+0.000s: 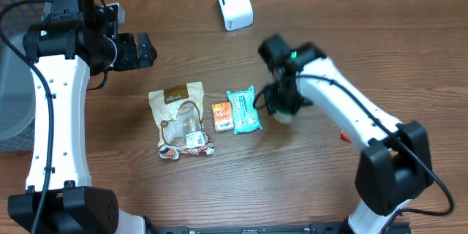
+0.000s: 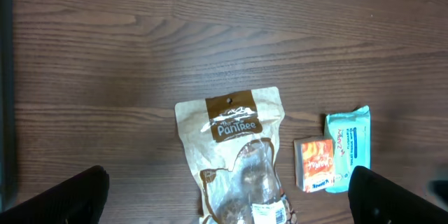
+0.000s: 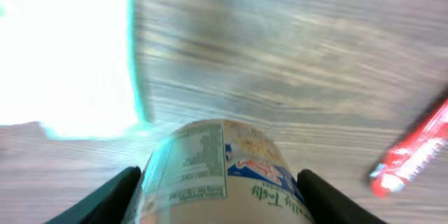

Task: Scan the item barcode
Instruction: 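Lift the jar up to the white scanner with the right gripper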

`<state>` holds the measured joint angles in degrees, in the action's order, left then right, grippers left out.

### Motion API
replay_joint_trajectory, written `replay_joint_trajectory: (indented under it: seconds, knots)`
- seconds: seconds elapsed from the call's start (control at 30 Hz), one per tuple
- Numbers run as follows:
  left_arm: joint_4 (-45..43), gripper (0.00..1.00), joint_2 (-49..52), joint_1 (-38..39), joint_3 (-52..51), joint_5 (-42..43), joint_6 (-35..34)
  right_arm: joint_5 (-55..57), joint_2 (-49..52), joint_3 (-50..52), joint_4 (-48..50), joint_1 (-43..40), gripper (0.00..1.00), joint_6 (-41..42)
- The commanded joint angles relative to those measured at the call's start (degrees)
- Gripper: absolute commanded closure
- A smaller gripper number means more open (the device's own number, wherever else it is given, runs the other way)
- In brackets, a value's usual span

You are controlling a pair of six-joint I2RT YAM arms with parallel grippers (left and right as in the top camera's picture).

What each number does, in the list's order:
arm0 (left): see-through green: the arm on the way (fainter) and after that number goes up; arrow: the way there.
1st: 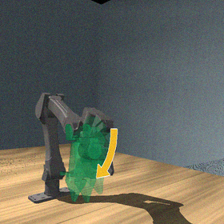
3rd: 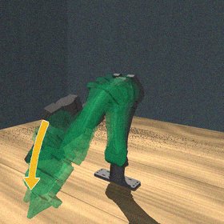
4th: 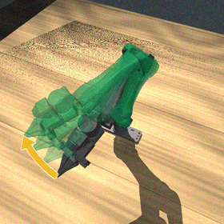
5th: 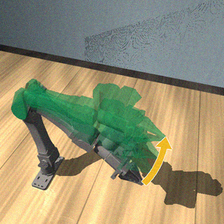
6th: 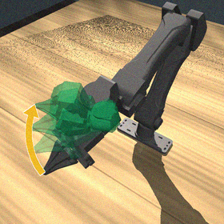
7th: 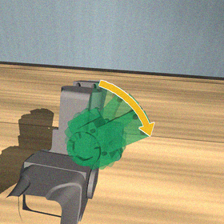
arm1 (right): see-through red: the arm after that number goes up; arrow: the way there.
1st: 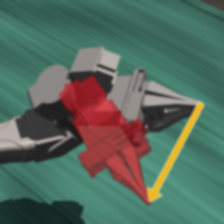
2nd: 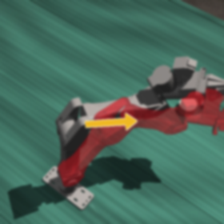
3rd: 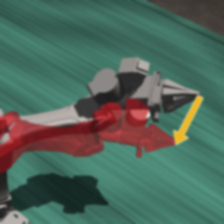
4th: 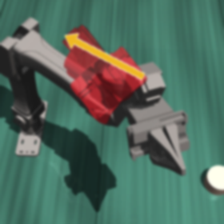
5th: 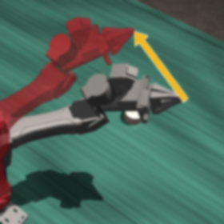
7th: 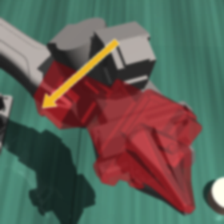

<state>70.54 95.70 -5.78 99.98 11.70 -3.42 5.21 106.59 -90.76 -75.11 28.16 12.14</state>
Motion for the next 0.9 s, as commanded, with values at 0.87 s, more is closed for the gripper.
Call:
replay_joint_trajectory:
  seconds: [0.87]
  knots:
    - [-0.11, 0.0, 0.26, -0.2, -0.42, -0.13, 0.04, -5.14, 14.47, -32.96, 11.63, -2.21, 0.44, -5.18]
